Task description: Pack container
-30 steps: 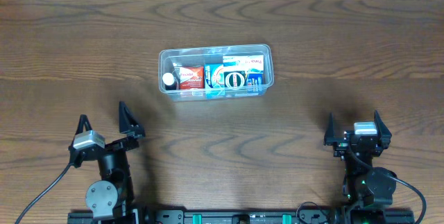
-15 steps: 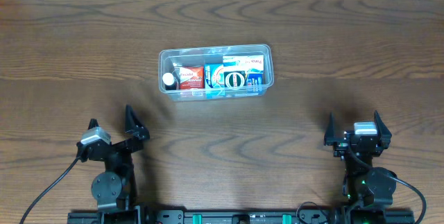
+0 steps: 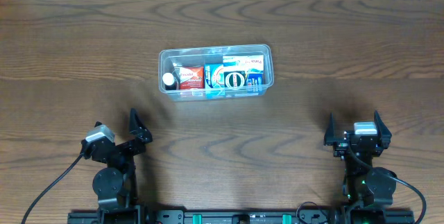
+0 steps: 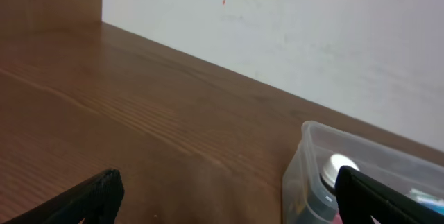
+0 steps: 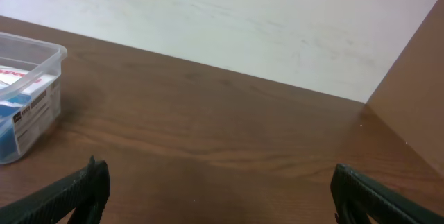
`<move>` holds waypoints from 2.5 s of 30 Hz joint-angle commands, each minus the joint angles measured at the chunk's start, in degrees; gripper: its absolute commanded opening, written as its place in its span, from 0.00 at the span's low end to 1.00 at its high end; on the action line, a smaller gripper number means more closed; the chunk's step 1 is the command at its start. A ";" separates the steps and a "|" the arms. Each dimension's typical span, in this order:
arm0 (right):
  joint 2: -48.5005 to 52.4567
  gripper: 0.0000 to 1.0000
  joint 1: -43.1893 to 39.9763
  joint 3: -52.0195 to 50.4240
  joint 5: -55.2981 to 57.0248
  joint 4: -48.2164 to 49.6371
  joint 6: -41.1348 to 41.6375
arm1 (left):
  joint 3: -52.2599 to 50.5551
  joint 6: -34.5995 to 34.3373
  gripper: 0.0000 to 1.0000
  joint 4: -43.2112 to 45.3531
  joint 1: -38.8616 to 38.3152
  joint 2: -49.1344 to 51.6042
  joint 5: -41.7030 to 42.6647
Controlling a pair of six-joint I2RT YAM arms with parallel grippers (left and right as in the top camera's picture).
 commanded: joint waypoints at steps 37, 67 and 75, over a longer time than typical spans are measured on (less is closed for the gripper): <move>-0.39 0.99 0.68 -0.09 -0.17 -0.24 -0.72 | -0.68 7.45 0.98 -2.89 -0.22 -0.35 -0.55; -0.39 0.99 0.68 -0.09 -0.15 -0.24 -0.72 | -0.68 7.45 0.98 -2.91 -0.22 -0.35 -0.55; -0.39 0.99 0.68 -0.09 -0.17 -0.24 -0.72 | -0.68 7.45 0.98 -2.91 -0.22 -0.35 -0.55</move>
